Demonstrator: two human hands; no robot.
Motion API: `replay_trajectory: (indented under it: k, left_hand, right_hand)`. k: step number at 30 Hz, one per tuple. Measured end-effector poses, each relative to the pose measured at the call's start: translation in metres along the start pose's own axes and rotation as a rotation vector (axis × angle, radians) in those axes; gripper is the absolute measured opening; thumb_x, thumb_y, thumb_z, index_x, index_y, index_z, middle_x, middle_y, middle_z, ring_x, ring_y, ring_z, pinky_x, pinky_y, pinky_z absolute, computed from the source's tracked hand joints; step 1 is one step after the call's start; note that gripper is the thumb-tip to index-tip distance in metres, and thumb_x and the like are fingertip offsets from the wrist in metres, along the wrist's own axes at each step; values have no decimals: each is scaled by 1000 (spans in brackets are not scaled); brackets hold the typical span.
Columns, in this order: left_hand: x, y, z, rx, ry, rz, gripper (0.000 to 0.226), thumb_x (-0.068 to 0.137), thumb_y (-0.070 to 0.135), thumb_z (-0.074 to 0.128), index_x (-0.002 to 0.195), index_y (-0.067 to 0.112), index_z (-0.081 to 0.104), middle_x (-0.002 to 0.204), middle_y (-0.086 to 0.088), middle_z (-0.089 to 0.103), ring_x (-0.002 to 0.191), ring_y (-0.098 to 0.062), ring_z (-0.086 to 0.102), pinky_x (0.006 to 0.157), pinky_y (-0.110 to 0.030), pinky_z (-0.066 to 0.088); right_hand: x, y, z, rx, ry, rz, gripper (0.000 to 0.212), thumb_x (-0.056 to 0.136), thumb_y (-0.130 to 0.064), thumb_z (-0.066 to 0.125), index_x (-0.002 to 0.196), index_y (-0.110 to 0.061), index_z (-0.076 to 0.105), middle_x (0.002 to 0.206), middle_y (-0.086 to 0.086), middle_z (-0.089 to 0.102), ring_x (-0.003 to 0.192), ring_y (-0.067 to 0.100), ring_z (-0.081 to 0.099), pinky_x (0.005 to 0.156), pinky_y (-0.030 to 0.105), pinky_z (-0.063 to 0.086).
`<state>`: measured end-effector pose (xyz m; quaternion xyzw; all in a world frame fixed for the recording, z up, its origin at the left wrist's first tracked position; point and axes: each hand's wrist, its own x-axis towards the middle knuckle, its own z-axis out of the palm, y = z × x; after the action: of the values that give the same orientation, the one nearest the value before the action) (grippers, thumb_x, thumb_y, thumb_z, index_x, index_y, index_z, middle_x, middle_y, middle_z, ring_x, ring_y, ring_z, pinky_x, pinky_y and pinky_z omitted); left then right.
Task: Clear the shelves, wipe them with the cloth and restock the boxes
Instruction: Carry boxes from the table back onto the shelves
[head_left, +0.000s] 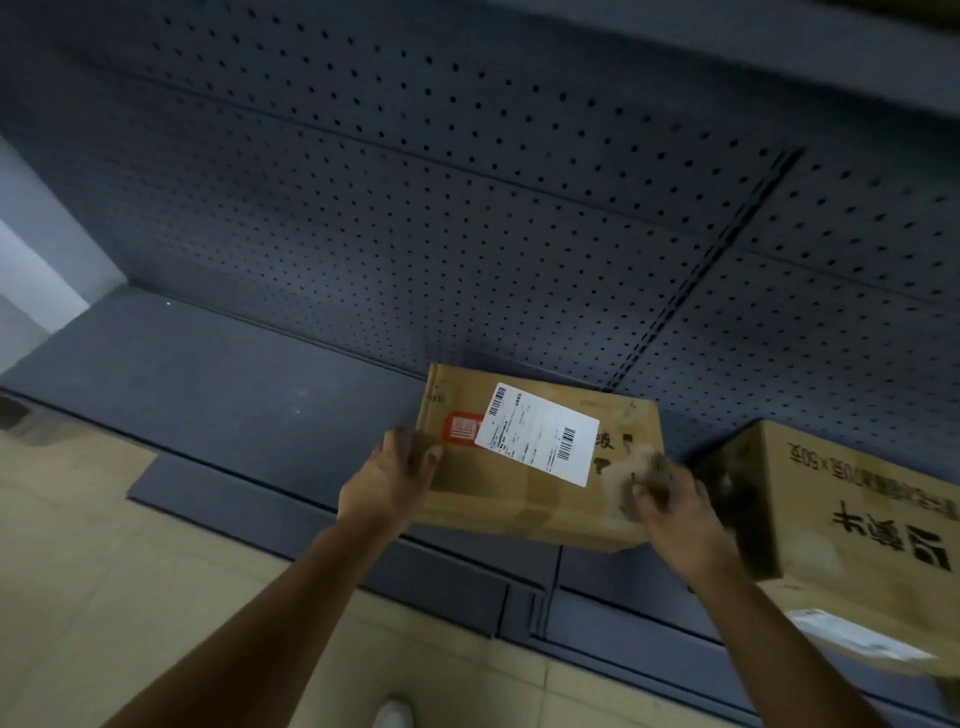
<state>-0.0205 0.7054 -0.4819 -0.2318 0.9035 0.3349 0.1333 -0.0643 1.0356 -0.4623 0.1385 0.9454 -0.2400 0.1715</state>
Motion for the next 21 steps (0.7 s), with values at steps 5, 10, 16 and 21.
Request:
replay_trajectory:
  k: [5,10,16,21]
  left_hand:
    - [14,-1,17,-150,-57,-99,72,93,74,39,145,25,37,129,-6,62,107,-31,65,90,-45,54]
    - [27,-8,29,-431,-76,-163,73,86,72,58,140,25,48,124,-4,63,105,-27,63,90,-41,55]
    - [30,-9,33,-658,-139,-238,109,48,88,68,138,28,51,122,-3,66,105,-27,67,91,-45,59]
    - [27,-11,36,-698,-125,-219,90,67,79,73,138,28,52,118,0,66,103,-23,68,88,-44,60]
  right_hand:
    - [14,5,17,203,-26,50,67,96,-53,57,153,-29,31,145,8,49,132,37,51,105,47,45]
    - [22,6,24,415,-78,118,63,91,-52,68,145,-35,39,128,1,59,112,27,60,97,47,53]
    - [26,15,25,659,-170,301,61,80,-53,79,131,-33,52,126,6,60,115,33,60,86,56,60]
    - [27,15,29,761,-180,316,80,58,-56,86,128,-32,54,125,7,59,116,35,58,80,59,61]
